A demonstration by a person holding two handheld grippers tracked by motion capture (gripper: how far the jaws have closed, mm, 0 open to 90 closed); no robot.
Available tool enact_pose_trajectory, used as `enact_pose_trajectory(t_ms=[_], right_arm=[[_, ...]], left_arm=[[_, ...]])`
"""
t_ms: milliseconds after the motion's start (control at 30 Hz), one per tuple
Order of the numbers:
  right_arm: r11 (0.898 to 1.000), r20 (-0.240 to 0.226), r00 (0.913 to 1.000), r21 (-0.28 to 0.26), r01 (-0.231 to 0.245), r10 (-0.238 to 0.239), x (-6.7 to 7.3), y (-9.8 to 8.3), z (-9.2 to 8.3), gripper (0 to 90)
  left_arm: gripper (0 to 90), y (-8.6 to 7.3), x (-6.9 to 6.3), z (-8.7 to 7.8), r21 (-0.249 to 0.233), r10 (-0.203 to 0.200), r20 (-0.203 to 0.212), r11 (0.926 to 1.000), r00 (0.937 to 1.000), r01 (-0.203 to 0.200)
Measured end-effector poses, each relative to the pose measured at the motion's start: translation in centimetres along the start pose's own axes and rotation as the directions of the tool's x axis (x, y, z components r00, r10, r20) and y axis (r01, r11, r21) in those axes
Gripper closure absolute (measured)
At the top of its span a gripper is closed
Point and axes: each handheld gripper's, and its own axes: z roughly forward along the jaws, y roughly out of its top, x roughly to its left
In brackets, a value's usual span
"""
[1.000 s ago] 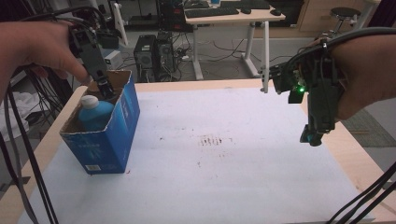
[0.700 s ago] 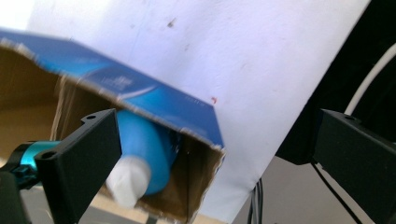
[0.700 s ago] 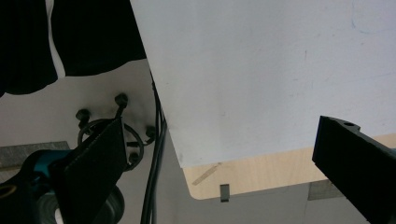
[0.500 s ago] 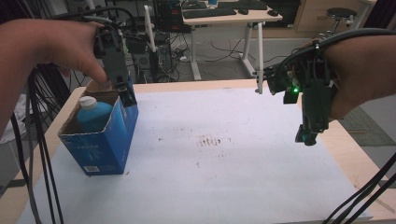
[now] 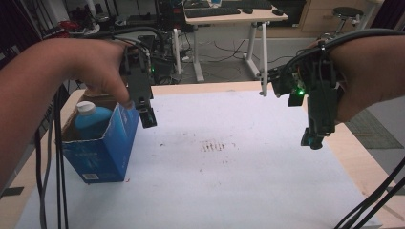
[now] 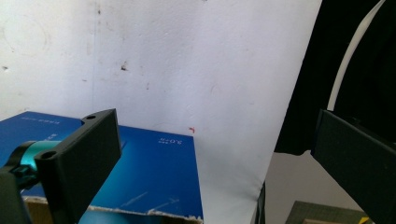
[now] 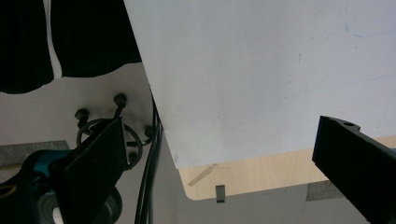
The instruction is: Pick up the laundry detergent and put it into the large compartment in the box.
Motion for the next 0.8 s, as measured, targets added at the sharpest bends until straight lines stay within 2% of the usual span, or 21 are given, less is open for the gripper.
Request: enact_pose_trajectory(t_ms=[133, 333, 367, 500, 800], right_arm=[[1.000, 0.004, 0.9999, 0.004, 0.013, -0.013, -0.16, 0.03, 0.01, 2.4], [1.000, 0.001, 1.0000, 0.007, -0.001, 0.001, -0.11, 0.09, -0.11, 2.4], [1.000, 0.006, 0.9996, 0.009, 0.026, -0.026, -0.28, 0.08, -0.04, 2.4], [1.000, 0.005, 0.9999, 0.001, 0.012, -0.012, -0.16, 0.08, -0.16, 2.4], [1.000, 0.012, 0.9998, -0.004, 0.018, -0.018, 0.00, 0.08, -0.28, 2.4]], left_arm=[[1.7, -0.01, 0.12, 0.38, 0.003, -0.002, 0.002, 1.0000, 1.0000, 0.002], [1.7, 0.07, 0.20, 0.71, 0.010, 0.006, 0.008, 0.9999, 0.9999, -0.006], [1.7, 0.18, 0.13, 0.90, 0.016, 0.007, 0.010, 0.9998, 0.9999, -0.007], [1.7, 0.24, 0.14, 0.94, 0.014, 0.007, 0.014, 0.9999, 0.9999, -0.008], [1.7, 0.33, -0.16, 1.04, 0.011, 0.007, 0.018, 0.9999, 0.9998, -0.008]])
